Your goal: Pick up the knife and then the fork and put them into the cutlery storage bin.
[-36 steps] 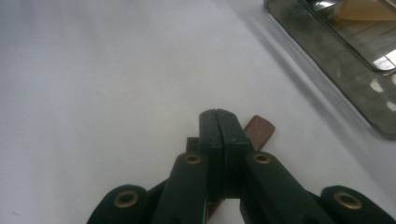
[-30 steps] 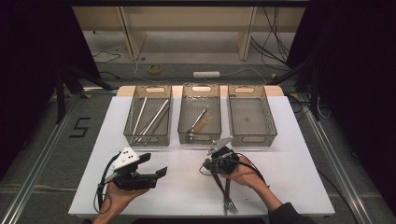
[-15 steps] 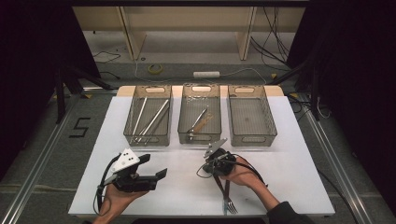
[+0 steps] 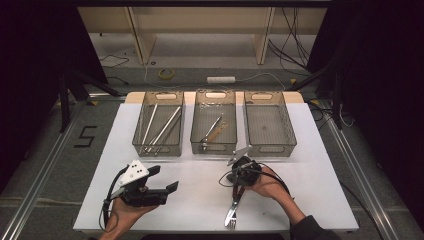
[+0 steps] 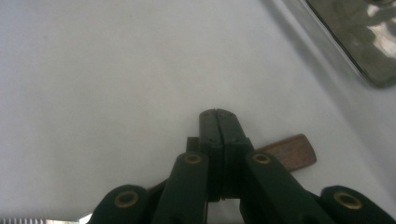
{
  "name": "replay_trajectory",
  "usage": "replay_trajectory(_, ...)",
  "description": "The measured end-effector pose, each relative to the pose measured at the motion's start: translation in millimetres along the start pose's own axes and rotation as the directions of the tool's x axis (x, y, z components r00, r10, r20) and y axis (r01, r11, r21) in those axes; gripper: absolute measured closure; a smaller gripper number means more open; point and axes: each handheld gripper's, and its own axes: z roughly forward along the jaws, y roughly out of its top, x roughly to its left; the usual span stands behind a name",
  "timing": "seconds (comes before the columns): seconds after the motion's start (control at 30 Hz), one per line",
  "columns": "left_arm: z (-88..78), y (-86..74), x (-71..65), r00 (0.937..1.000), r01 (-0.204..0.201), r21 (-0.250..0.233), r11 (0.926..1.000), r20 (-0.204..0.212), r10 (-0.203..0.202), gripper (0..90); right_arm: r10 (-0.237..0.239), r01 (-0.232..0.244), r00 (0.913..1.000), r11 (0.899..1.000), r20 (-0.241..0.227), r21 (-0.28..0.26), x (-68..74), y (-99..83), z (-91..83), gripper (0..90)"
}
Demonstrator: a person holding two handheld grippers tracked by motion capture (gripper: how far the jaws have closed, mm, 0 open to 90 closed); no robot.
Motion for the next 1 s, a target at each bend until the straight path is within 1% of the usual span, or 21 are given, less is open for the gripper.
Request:
replay_trajectory(0.03, 0.3, -0.1, -0.2, 1.0, 0.001, 0.0, 1.0, 0.0, -0.001, 17.5, 0.017, -0.017, 0.9998, 1.0, 0.006, -0.002, -0.8, -1.6, -1.0, 90.0)
replay_trajectory(0.1, 0.4, -0.2, -0.3, 1.0, 0.0, 0.003, 1.0, 0.001, 0.0, 17.5, 0.01, -0.01, 0.9999, 1.0, 0.01, 0.004, -4.3, -5.2, -3.6, 90.0)
replay_trajectory(0.17, 0.3, -0.1, -0.7, 1.0, -0.001, 0.003, 1.0, 0.001, 0.001, 17.5, 0.031, -0.031, 0.9995, 0.999, 0.007, 0.014, -6.6, -8.7, -6.8, 90.0)
replay_trajectory(0.2, 0.2, -0.1, -0.5, 1.0, -0.003, 0.002, 1.0, 0.001, 0.003, 17.5, 0.03, -0.03, 0.9995, 0.999, 0.012, 0.016, -8.0, -10.8, -8.0, 90.0)
replay_trajectory(0.23, 0.2, -0.1, -0.4, 1.0, -0.002, 0.002, 1.0, 0.001, 0.002, 17.5, 0.056, -0.057, 0.9983, 0.998, 0.012, 0.017, -8.1, -12.5, -9.7, 90.0)
replay_trajectory(0.27, 0.3, -0.2, -0.3, 1.0, -0.001, 0.002, 1.0, 0.001, 0.001, 17.5, 0.046, -0.047, 0.9989, 0.999, 0.011, 0.023, -9.3, -15.0, -11.2, 90.0)
replay_trajectory(0.37, 0.4, -0.3, -0.5, 1.0, 0.001, 0.004, 1.0, 0.002, -0.001, 17.5, 0.067, -0.067, 0.9976, 0.997, 0.015, 0.031, -9.4, -20.2, -15.5, 90.0)
replay_trajectory(0.43, 0.4, -0.3, -0.3, 1.0, -0.002, 0.003, 1.0, 0.001, 0.002, 17.5, 0.062, -0.063, 0.9978, 0.998, 0.023, 0.032, -10.3, -23.9, -17.6, 90.0)
replay_trajectory(0.5, 0.4, -0.3, -0.2, 1.0, 0.0, 0.002, 1.0, 0.0, 0.0, 17.5, 0.078, -0.079, 0.9966, 0.996, 0.025, 0.038, -10.7, -27.5, -20.4, 90.0)
replay_trajectory(0.67, 0.7, -0.4, -0.1, 1.0, 0.0, 0.002, 1.0, -0.001, 0.0, 17.4, 0.093, -0.094, 0.995, 0.995, 0.036, 0.044, -11.1, -38.2, -28.0, 90.0)
replay_trajectory(0.8, 0.8, -0.3, 0.0, 1.0, 0.002, 0.002, 1.0, -0.002, -0.001, 17.3, 0.102, -0.103, 0.9942, 0.994, 0.034, 0.041, -11.2, -46.7, -33.5, 90.0)
replay_trajectory(1.0, 1.0, -0.3, -0.2, 1.0, -0.001, 0.003, 1.0, -0.004, 0.001, 17.3, 0.113, -0.114, 0.9933, 0.992, 0.023, 0.044, -7.2, -54.9, -40.8, 90.0)
